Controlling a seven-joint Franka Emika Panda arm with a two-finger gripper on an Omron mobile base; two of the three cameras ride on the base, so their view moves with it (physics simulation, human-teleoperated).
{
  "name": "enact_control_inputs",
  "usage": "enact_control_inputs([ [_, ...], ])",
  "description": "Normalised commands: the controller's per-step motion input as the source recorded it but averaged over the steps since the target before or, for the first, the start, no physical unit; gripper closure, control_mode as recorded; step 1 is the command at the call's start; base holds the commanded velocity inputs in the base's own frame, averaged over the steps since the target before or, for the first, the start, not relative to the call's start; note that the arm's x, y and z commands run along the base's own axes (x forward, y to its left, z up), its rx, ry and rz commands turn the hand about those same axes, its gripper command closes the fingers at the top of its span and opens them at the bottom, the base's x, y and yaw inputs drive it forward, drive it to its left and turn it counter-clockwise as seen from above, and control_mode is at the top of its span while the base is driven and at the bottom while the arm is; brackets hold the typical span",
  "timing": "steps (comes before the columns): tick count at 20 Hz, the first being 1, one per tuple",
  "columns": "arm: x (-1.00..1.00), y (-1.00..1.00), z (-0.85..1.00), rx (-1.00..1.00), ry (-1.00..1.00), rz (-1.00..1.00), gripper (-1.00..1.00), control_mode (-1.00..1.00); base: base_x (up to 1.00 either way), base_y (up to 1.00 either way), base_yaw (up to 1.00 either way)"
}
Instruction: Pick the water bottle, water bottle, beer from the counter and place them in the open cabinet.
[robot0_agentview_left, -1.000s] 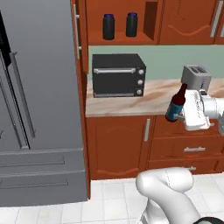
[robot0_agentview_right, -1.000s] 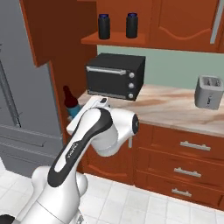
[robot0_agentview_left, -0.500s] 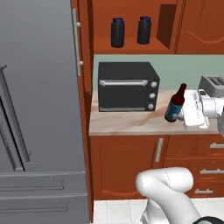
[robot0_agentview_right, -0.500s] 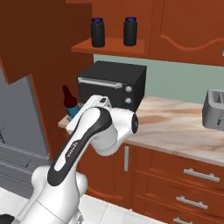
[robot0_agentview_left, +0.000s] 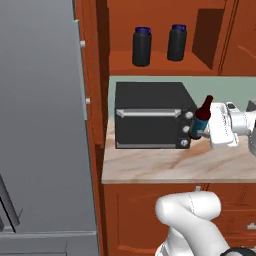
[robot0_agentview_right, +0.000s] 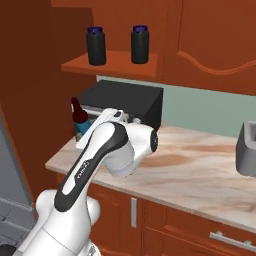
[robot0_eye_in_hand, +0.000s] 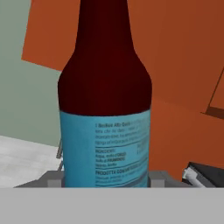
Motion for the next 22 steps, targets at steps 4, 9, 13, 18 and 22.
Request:
enact_control_inputs([
  [4, 0.00, 0.00, 0.00, 0.00, 0.00, 0.00, 1.00, 1.00, 0.75, 0.39, 0.00],
  [9, 0.00, 0.00, 0.00, 0.00, 0.00, 0.00, 1.00, 1.00, 0.74, 0.67, 0.00],
  [13, 0.00, 0.00, 0.00, 0.00, 0.00, 0.00, 1.00, 1.00, 0.63, 0.84, 0.00],
  [18, 0.00, 0.00, 0.00, 0.00, 0.00, 0.00, 1.00, 1.00, 0.54, 0.59, 0.00],
  [22, 0.00, 0.00, 0.00, 0.00, 0.00, 0.00, 1.00, 1.00, 0.36, 0.43, 0.00],
])
